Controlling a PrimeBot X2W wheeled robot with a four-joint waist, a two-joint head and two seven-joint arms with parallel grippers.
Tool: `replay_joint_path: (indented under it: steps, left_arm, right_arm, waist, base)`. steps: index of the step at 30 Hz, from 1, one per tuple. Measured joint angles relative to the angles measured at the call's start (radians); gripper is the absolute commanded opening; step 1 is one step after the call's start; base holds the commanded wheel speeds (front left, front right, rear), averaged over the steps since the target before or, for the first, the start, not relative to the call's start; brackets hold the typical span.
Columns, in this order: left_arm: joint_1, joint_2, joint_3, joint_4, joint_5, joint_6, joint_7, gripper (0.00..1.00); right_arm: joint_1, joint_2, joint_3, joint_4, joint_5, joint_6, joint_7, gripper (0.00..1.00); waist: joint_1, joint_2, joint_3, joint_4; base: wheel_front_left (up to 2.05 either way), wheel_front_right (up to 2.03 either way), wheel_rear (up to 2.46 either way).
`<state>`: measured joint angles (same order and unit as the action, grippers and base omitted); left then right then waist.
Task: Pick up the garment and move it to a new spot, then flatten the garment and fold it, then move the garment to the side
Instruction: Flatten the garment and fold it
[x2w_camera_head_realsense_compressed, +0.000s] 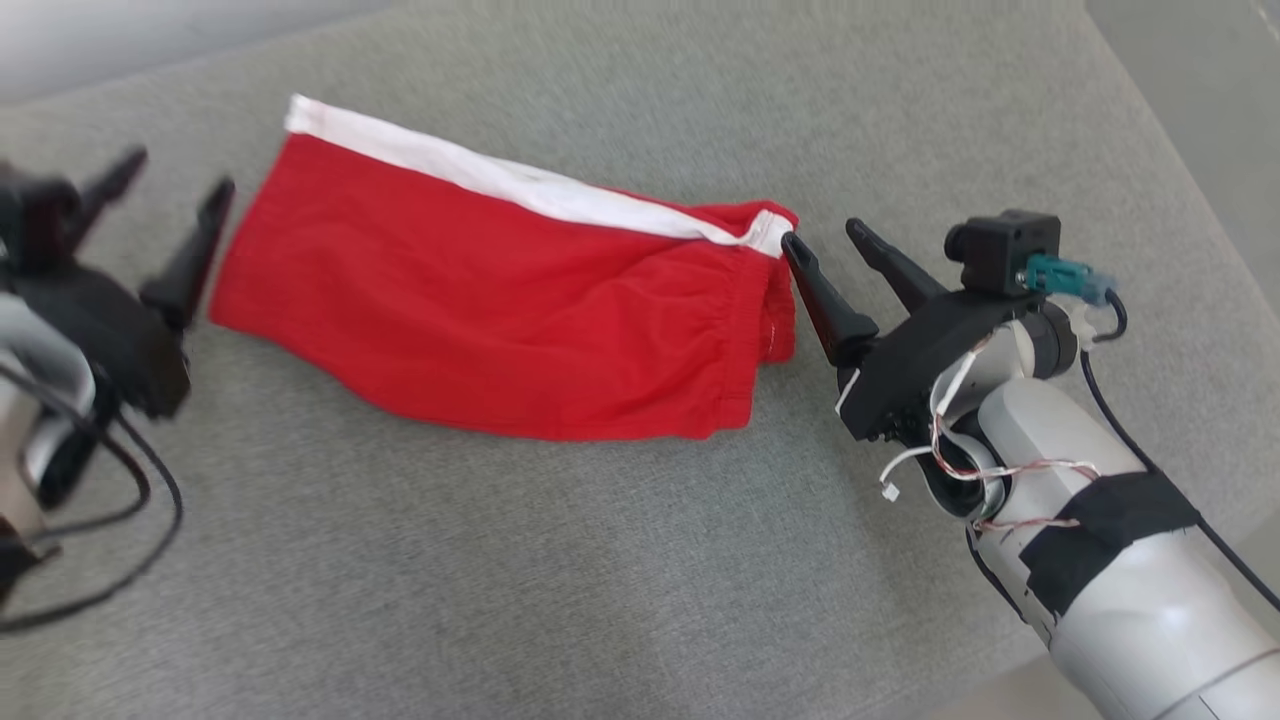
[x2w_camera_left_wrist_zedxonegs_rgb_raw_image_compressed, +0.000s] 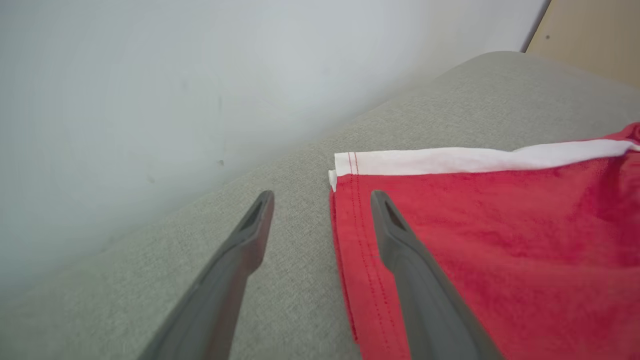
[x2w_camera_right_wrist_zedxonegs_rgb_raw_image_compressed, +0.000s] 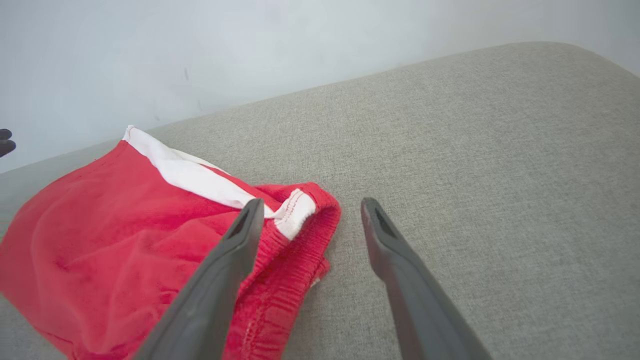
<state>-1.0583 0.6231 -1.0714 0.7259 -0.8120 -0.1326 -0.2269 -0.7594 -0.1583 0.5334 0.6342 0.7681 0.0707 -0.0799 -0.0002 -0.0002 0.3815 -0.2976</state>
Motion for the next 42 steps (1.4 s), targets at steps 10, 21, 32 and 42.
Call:
replay_joint_path:
  steps: [10, 21, 32, 42]
  left_arm:
    - [0.128, -0.041, 0.016, -0.063, -0.103, 0.000, -0.015, 1.00]
    - [0.195, -0.071, 0.024, -0.070, -0.162, 0.000, -0.020, 1.00]
    - [0.196, -0.062, 0.033, 0.007, -0.185, 0.000, -0.020, 1.00]
    - [0.198, -0.090, 0.033, 0.023, -0.234, 0.000, -0.020, 0.44]
  right_arm:
    - [0.118, -0.005, -0.001, -0.048, -0.008, -0.010, -0.031, 1.00]
    - [0.161, -0.022, -0.004, -0.096, -0.008, -0.032, -0.035, 1.00]
    - [0.181, -0.033, -0.002, -0.151, -0.008, -0.050, -0.034, 1.00]
    - [0.212, -0.060, -0.009, -0.203, -0.009, -0.072, -0.031, 1.00]
  waist:
    - [0.0000, 0.0000, -0.065, 0.042]
    - [0.0001, 0.0000, -0.066, 0.038]
    - [0.0002, 0.0001, -0.041, 0.015]
    - [0.0002, 0.0002, -0.014, 0.001]
  base:
    - [0.00, 0.00, 0.00]
    - [0.00, 0.00, 0.00]
    - [0.00, 0.00, 0.00]
    - [0.00, 0.00, 0.00]
